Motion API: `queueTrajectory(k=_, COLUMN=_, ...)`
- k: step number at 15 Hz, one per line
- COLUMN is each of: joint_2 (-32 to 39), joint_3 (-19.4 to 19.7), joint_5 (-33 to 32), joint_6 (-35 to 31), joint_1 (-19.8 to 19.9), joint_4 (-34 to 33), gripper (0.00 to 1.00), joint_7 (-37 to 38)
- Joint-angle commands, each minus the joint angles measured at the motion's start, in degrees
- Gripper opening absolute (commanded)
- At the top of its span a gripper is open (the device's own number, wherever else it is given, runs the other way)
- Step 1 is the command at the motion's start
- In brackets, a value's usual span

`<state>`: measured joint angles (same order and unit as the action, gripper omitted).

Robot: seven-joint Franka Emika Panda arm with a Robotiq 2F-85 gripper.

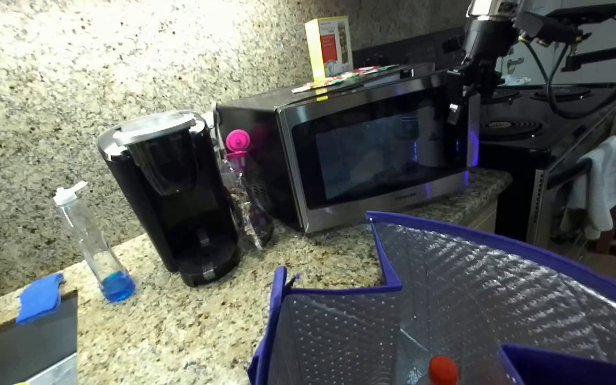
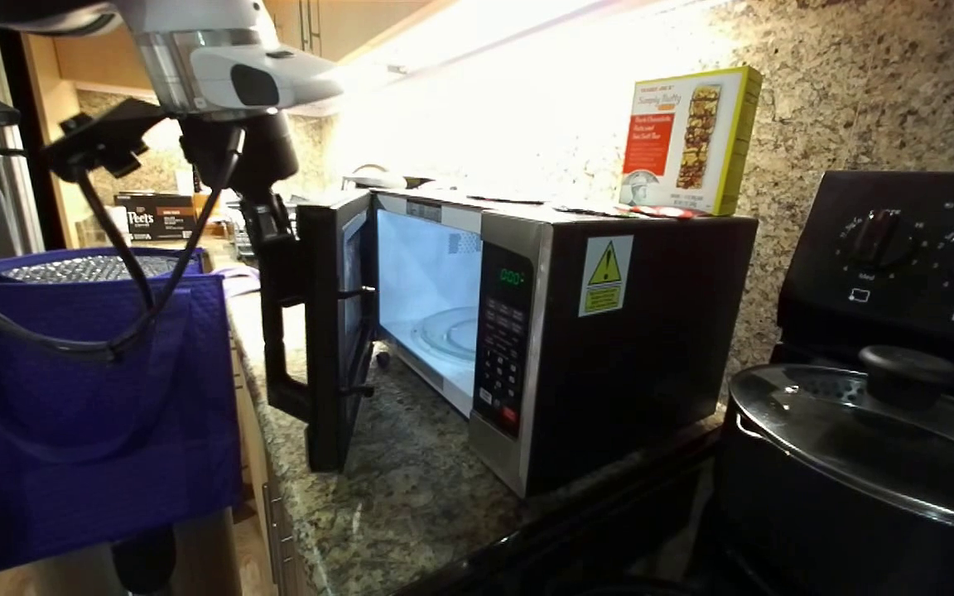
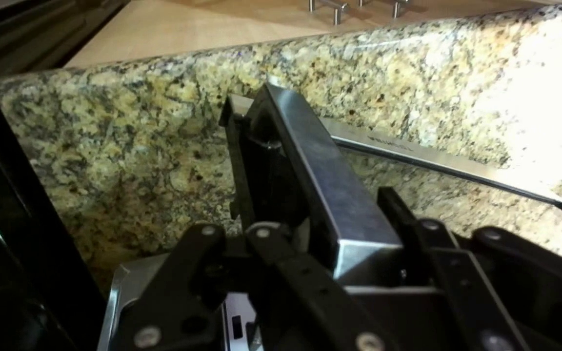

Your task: Open the microwave

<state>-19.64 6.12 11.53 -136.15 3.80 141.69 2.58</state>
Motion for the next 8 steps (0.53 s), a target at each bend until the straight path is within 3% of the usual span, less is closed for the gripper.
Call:
queueTrajectory(k=1, joint_2=-4.8, joint_3=-3.6, joint_5=1.8, joint_6=9.6, joint_1=-4.2, joint_4=0.2, gripper=0.67, joint_7=1.3)
queueTrajectory(k=5, joint_2=-7.2, joint_3=-6.0, joint_5=2.3, joint_6=23.7, joint_1=-6.9, joint_4=-1.4, gripper=0.98, joint_7=0.3)
queueTrajectory(k=8, joint_2=-6.4, joint_3=-6.7, joint_5=1.7, joint_6=36.1, joint_1=-9.3, joint_4=-6.0, gripper=1.00, joint_7=-2.7)
